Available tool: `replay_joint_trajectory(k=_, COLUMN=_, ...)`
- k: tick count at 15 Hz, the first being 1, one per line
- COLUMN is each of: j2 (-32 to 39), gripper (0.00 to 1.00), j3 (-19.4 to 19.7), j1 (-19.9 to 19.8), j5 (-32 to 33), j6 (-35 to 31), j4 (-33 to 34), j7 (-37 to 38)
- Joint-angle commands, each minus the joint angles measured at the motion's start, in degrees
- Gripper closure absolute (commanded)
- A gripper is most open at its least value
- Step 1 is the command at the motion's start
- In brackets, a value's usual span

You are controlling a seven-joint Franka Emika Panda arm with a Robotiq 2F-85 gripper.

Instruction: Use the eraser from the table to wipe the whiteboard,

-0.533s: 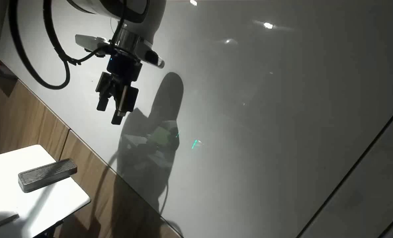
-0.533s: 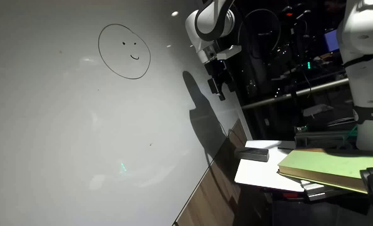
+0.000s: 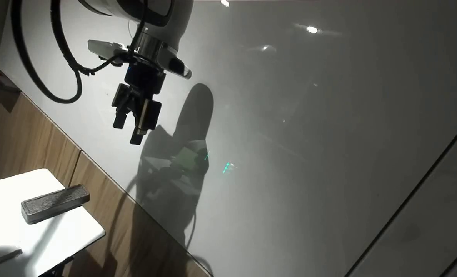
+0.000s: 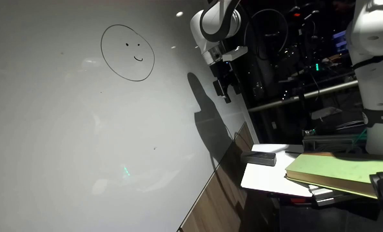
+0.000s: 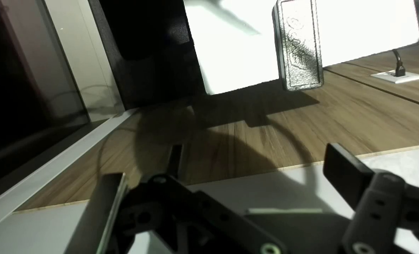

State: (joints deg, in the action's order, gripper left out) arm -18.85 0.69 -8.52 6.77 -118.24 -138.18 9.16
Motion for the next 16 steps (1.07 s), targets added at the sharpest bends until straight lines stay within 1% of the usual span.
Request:
replay_joint_trajectory(k=1, j2=0.01, gripper=0.00, j3=0.75, j1=0.78, j5=0.26, j6=0.13, j4=0.09, j7=0.19)
replay_joint_trajectory(k=14, j2=0.01, gripper=0.00, j3=0.75, j1=0.78, j5=0.26, j6=0.13, j4=0.09, j7=0.19)
replay_joint_trajectory(k=16, j2=-2.04, gripper=0.00, j3=0.56, j1=1.25, j5=-0.31, j6=-1.30, j4=-2.23, j7=0.27)
